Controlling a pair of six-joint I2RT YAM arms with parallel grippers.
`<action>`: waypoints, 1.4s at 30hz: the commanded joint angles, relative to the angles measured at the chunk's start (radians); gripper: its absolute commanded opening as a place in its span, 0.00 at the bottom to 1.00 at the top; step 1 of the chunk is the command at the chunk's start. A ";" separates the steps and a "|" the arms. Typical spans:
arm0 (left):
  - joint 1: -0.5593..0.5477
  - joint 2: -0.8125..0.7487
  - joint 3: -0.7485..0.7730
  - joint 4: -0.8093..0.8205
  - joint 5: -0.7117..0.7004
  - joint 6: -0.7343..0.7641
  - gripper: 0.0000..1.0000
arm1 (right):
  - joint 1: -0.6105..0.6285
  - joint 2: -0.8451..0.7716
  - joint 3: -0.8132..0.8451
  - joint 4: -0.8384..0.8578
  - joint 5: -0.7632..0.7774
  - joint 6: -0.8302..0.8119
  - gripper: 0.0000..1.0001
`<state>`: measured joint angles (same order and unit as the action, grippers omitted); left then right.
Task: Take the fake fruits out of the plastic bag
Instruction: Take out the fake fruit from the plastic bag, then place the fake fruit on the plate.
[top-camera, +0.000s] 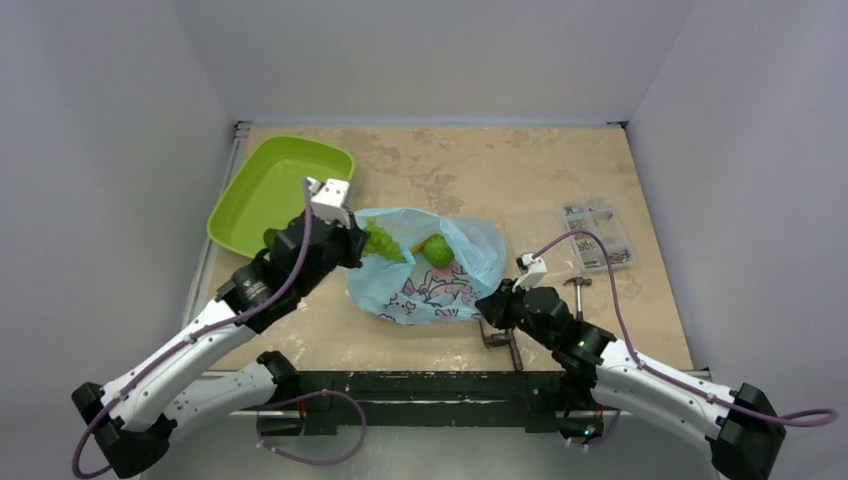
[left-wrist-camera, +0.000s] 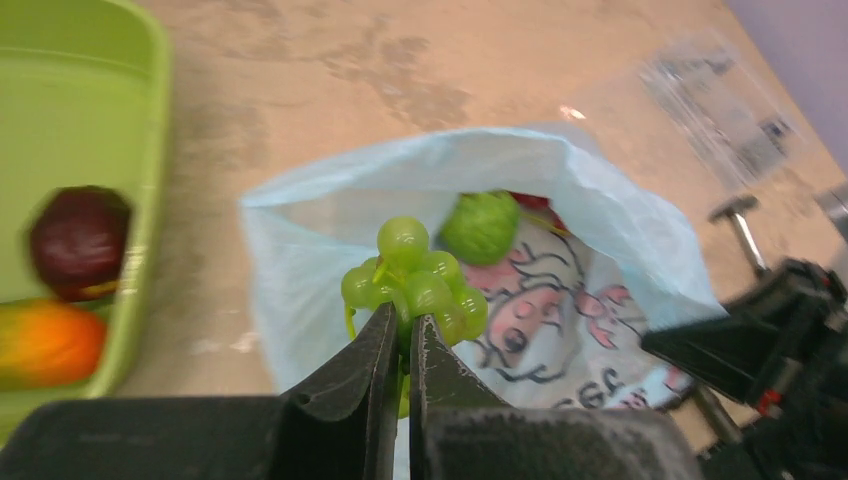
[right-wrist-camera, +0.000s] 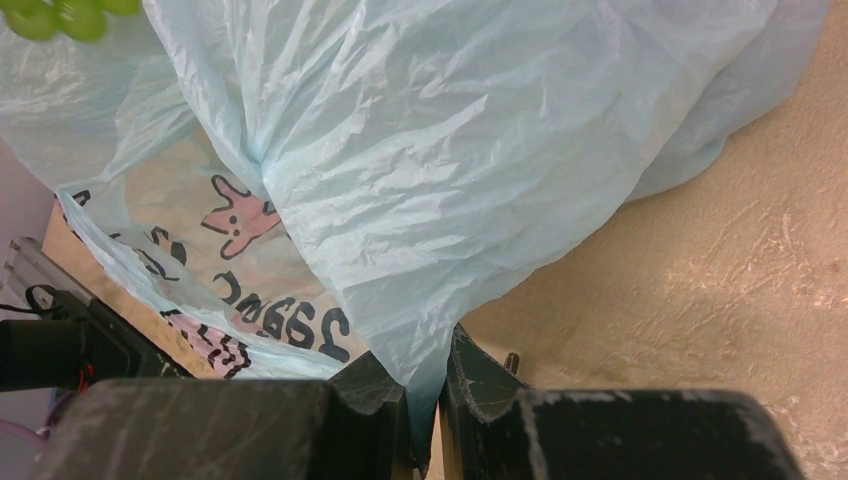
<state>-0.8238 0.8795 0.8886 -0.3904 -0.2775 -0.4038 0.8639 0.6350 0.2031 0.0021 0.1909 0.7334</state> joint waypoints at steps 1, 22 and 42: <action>0.134 -0.096 0.107 -0.169 -0.186 0.108 0.00 | 0.006 0.001 0.008 0.025 0.009 -0.002 0.11; 0.672 0.261 0.209 -0.025 -0.359 -0.018 0.04 | 0.006 -0.015 0.005 0.013 0.015 0.004 0.11; 0.794 0.401 0.232 -0.077 0.262 -0.063 0.92 | 0.006 0.039 0.016 0.032 0.012 0.000 0.11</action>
<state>-0.0284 1.2648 1.0756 -0.4801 -0.2329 -0.4614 0.8639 0.6758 0.2031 0.0029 0.1909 0.7334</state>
